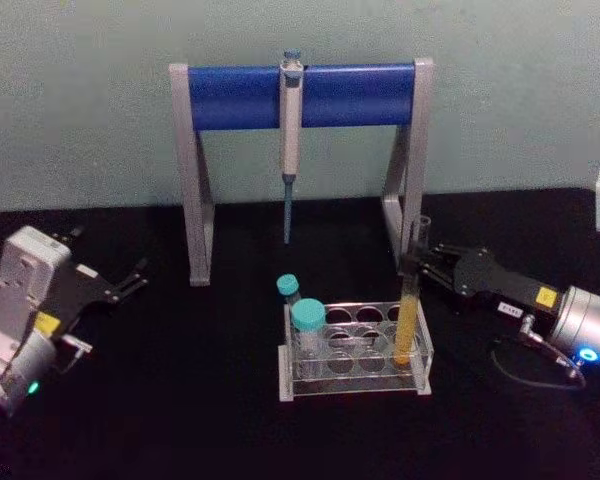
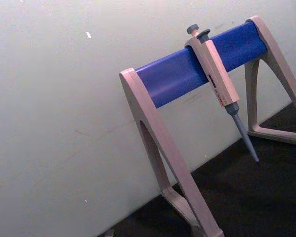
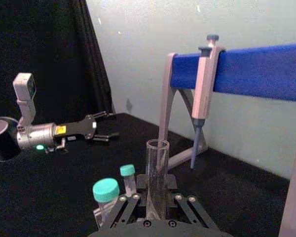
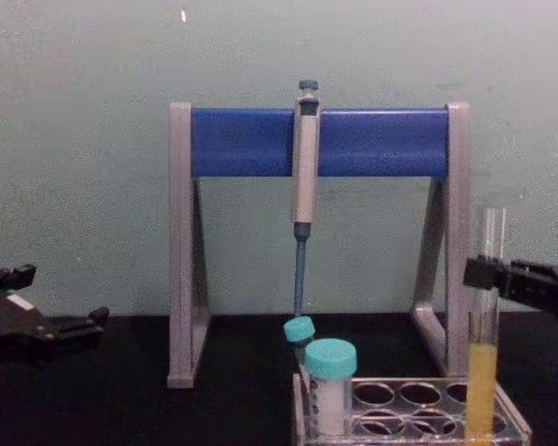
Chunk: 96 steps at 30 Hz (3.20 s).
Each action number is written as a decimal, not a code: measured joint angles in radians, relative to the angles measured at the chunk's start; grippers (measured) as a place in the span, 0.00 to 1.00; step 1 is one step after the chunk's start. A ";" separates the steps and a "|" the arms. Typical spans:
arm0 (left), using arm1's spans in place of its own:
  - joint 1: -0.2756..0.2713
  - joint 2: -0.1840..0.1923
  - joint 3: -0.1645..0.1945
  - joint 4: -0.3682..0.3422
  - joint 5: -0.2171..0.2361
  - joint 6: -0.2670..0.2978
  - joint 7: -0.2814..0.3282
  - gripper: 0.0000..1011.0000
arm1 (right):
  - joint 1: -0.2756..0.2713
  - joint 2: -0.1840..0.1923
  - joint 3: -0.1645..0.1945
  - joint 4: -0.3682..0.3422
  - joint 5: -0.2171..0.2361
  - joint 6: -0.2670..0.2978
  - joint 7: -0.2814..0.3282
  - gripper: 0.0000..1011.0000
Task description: Pick up the test tube from the test tube rack, shake it, then place it back into the test tube rack.
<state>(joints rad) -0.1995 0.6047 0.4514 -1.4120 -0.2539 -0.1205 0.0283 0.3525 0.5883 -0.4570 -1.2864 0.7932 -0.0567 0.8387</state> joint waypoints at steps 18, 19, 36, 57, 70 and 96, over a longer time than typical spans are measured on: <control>0.000 0.000 0.000 0.000 0.000 0.000 0.000 0.99 | 0.021 -0.009 0.015 -0.026 0.018 -0.029 0.004 0.22; 0.000 0.000 0.000 0.000 0.000 0.000 0.000 0.99 | 0.024 -0.012 0.016 -0.027 0.017 -0.031 -0.001 0.22; 0.000 0.000 0.000 0.000 0.000 0.000 0.000 0.99 | 0.098 -0.079 0.024 0.018 -0.116 -0.060 -0.141 0.22; 0.000 0.000 0.000 0.000 0.000 0.000 0.000 0.99 | 0.124 -0.119 0.021 0.025 -0.142 -0.060 -0.106 0.22; 0.000 0.000 0.000 0.000 0.000 0.000 0.000 0.99 | 0.098 -0.098 -0.002 -0.024 -0.113 -0.038 -0.057 0.22; 0.000 0.000 0.000 0.000 0.000 0.000 0.000 0.99 | 0.037 -0.028 0.039 -0.066 -0.083 -0.056 -0.090 0.22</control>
<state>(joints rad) -0.1995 0.6047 0.4514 -1.4120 -0.2539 -0.1205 0.0283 0.3891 0.5608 -0.4177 -1.3523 0.7107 -0.1122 0.7491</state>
